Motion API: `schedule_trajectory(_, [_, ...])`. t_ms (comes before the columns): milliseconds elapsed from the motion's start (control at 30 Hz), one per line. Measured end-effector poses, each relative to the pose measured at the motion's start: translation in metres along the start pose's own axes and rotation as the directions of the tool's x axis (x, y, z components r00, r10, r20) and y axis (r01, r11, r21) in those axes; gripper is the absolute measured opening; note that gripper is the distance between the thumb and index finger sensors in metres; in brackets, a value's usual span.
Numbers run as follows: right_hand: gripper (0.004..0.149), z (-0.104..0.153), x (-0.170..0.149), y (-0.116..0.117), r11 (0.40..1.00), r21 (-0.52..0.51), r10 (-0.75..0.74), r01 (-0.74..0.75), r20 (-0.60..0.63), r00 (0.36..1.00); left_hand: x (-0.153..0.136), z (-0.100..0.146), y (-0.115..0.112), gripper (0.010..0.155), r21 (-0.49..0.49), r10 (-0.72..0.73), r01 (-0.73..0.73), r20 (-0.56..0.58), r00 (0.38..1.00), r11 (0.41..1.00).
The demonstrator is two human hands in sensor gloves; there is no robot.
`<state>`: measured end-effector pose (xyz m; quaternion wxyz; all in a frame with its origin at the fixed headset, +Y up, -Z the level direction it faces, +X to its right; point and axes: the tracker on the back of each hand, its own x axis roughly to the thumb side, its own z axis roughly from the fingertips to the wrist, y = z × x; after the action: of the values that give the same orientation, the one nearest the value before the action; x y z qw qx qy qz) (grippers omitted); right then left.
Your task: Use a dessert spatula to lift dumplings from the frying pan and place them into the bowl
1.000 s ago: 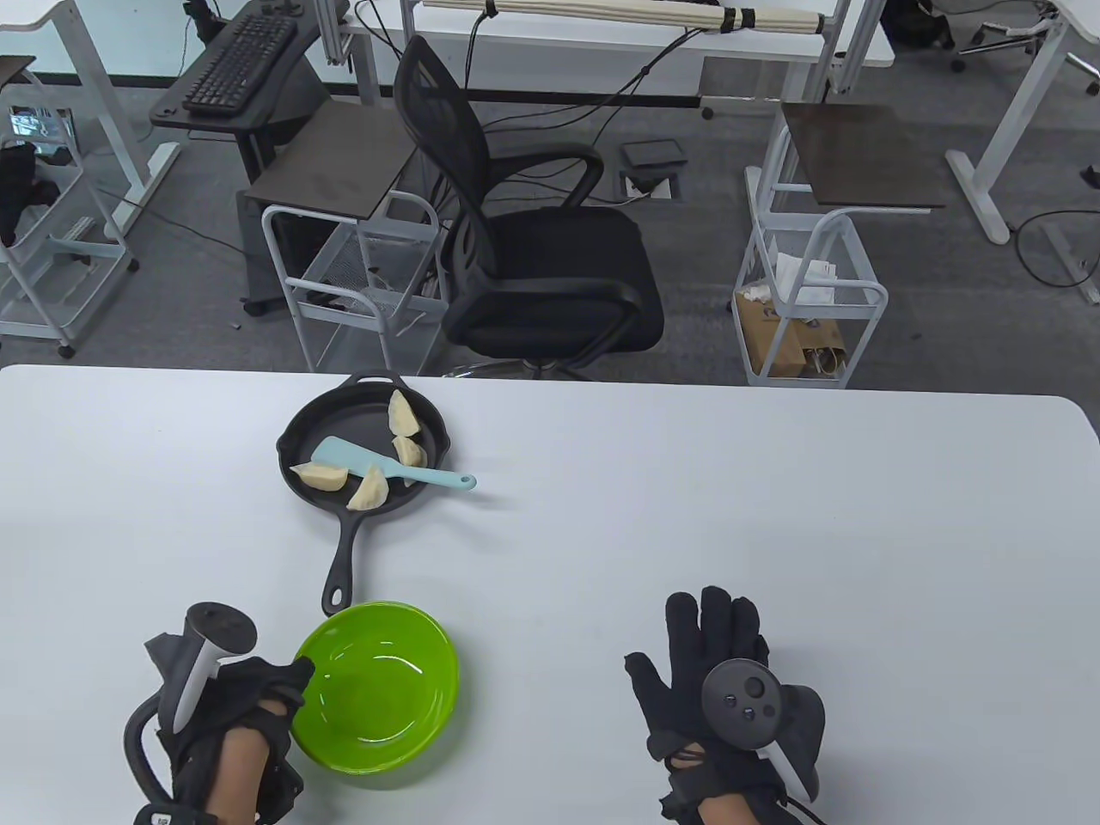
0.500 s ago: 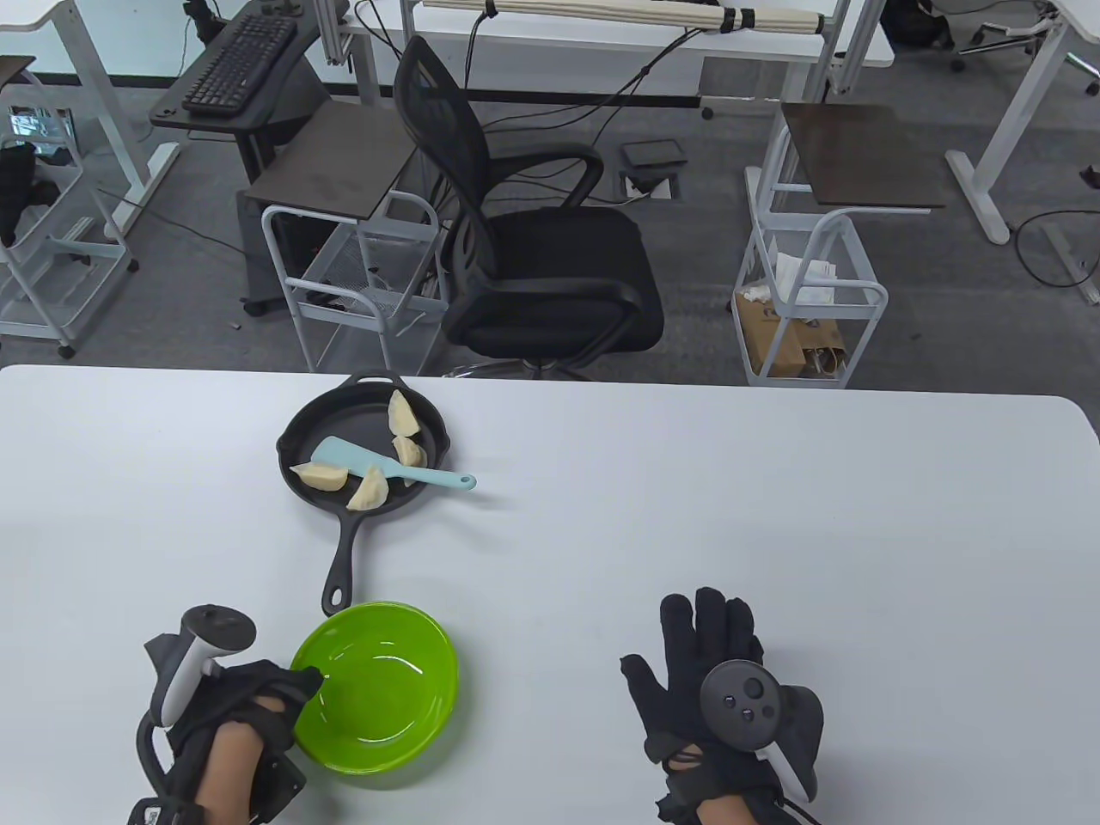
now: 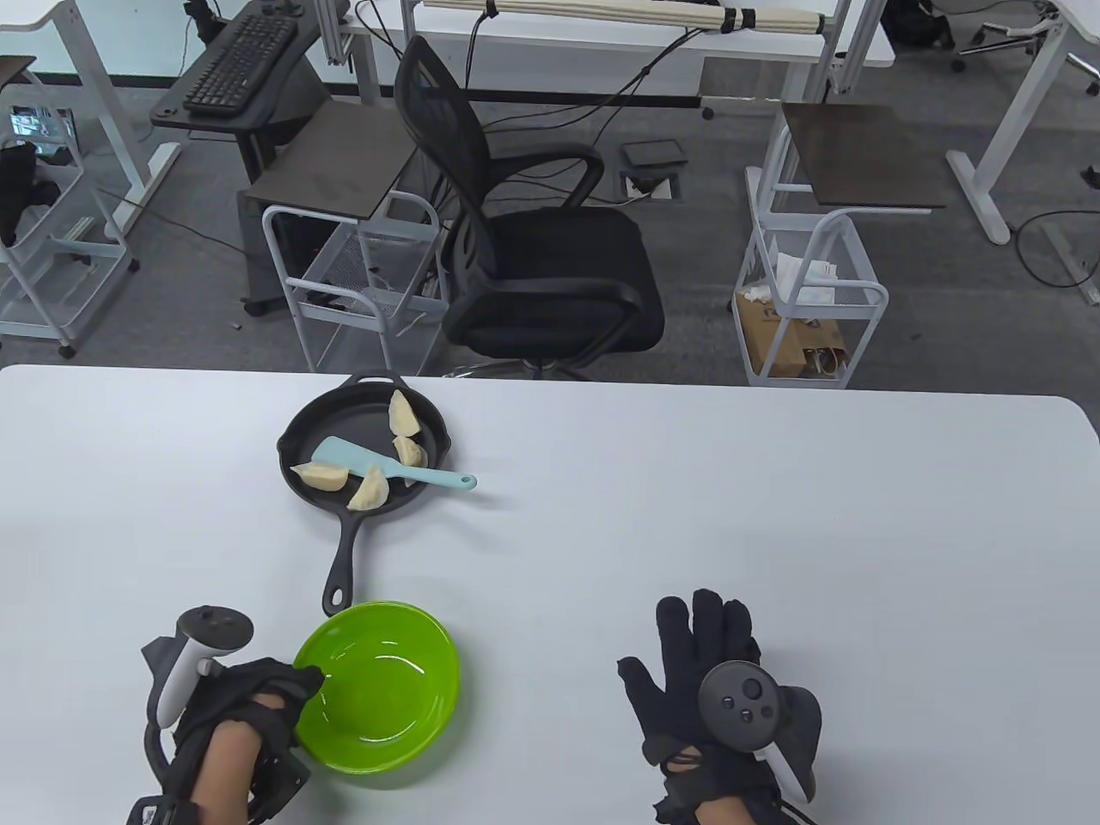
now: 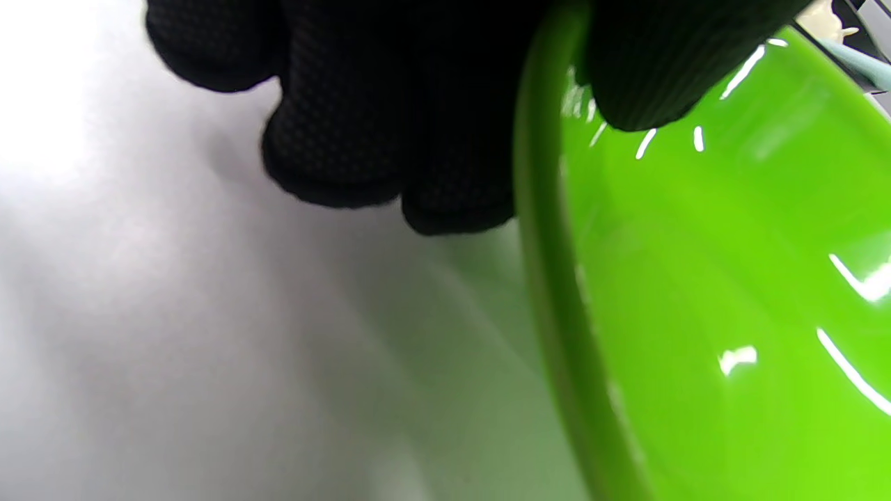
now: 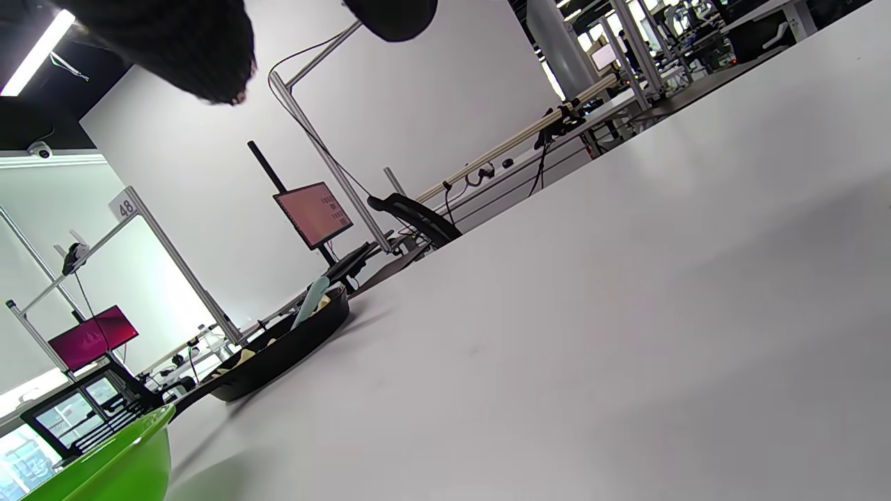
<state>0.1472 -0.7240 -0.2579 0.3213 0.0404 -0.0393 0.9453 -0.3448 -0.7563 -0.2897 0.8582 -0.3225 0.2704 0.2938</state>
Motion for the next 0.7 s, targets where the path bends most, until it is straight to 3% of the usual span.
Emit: schedule_trajectory(700, [0.076,-0.0009,0.0003,0.0069,0.998,0.057,-0.030,0.031,-0.015,0.999,0.0095,-0.0039,-0.0080,0.049,-0.031,0.037,-0.034,0.095,0.995,0.999])
